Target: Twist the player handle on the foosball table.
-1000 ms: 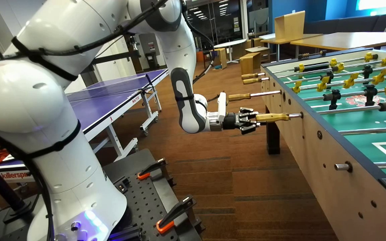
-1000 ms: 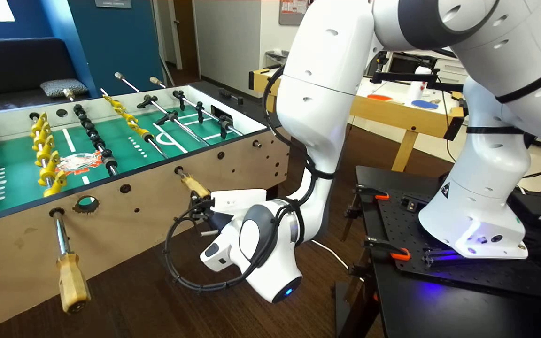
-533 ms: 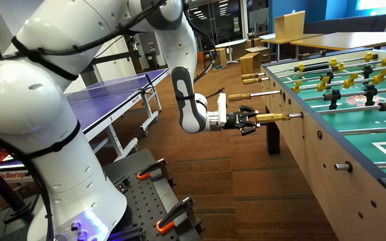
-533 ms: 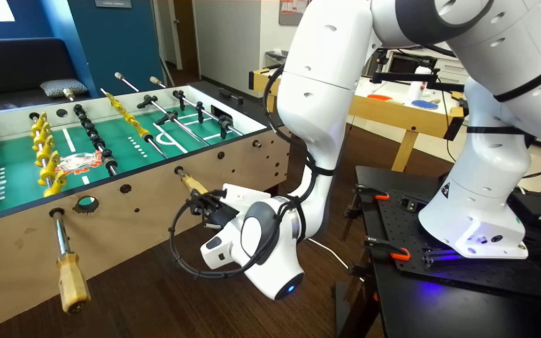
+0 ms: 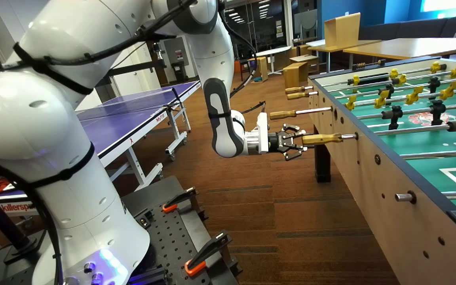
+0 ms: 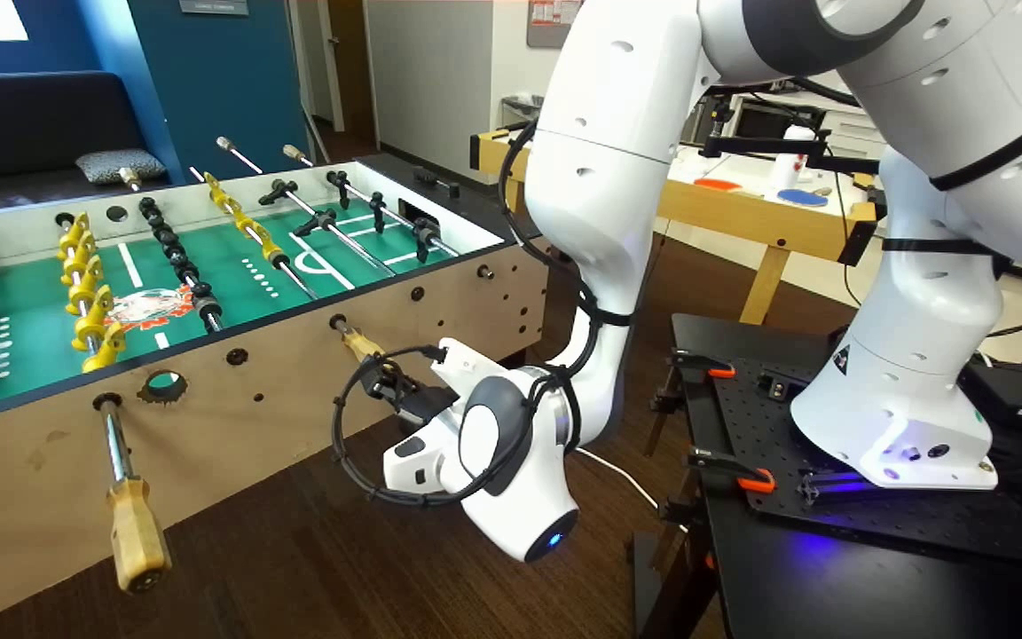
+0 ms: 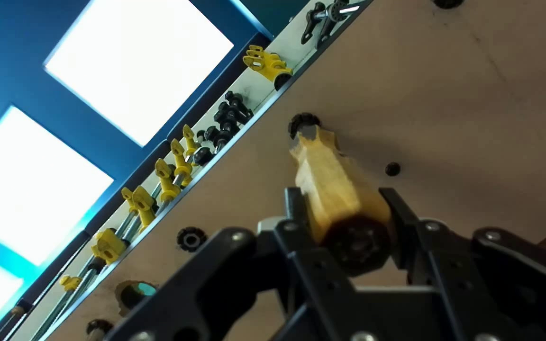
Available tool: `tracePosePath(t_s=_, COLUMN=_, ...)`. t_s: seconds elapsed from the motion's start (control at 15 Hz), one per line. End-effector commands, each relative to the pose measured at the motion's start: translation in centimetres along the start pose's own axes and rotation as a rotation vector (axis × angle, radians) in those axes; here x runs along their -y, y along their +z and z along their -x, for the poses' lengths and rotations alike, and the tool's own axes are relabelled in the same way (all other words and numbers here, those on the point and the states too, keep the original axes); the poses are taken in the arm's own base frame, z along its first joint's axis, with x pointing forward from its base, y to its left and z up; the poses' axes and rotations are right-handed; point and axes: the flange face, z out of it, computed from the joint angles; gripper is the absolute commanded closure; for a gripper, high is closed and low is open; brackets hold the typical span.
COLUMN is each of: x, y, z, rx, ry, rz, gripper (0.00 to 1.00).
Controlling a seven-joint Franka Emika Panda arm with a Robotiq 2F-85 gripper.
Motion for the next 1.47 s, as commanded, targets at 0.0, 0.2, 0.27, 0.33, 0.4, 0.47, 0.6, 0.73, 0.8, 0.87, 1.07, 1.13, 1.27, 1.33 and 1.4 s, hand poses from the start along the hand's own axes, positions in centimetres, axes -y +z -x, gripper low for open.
tracePosePath(t_s=0.0, x=0.0, y=0.0, z=-0.1, rx=0.0, ry=0.0, rz=0.0, gripper=0.58)
tracePosePath(t_s=0.2, x=-0.1, y=0.1, z=-0.1, rx=-0.01, ry=0.099, rz=-0.04, gripper=0.83)
tracePosePath(t_s=0.27, x=0.0, y=0.1, z=-0.1, rx=-0.014, ry=0.163, rz=-0.058, gripper=0.83)
tracePosePath(t_s=0.33, x=0.2, y=0.0, z=-0.1, rx=-0.015, ry=0.204, rz=-0.06, gripper=0.83)
tracePosePath(t_s=0.4, x=0.4, y=-0.1, z=-0.1, rx=-0.016, ry=0.248, rz=-0.061, gripper=0.83)
tracePosePath(t_s=0.47, x=0.5, y=-0.1, z=-0.1, rx=-0.015, ry=0.291, rz=-0.064, gripper=0.83)
tracePosePath(t_s=0.6, x=0.8, y=0.0, z=0.1, rx=-0.011, ry=0.377, rz=-0.066, gripper=0.83)
tracePosePath(t_s=0.73, x=1.0, y=0.1, z=0.3, rx=-0.009, ry=0.463, rz=-0.07, gripper=0.83)
tracePosePath(t_s=0.8, x=1.0, y=0.2, z=0.3, rx=-0.009, ry=0.505, rz=-0.071, gripper=0.83)
tracePosePath(t_s=0.87, x=1.1, y=0.2, z=0.3, rx=-0.01, ry=0.547, rz=-0.071, gripper=0.83)
tracePosePath(t_s=1.07, x=1.1, y=0.2, z=0.2, rx=-0.017, ry=0.673, rz=-0.072, gripper=0.83)
tracePosePath(t_s=1.13, x=1.1, y=0.2, z=0.1, rx=-0.018, ry=0.714, rz=-0.073, gripper=0.83)
tracePosePath(t_s=1.27, x=1.1, y=0.1, z=0.0, rx=-0.021, ry=0.798, rz=-0.075, gripper=0.83)
tracePosePath(t_s=1.33, x=1.2, y=0.1, z=0.0, rx=-0.022, ry=0.839, rz=-0.076, gripper=0.83)
tracePosePath(t_s=1.4, x=1.2, y=0.1, z=0.0, rx=-0.023, ry=0.88, rz=-0.077, gripper=0.83)
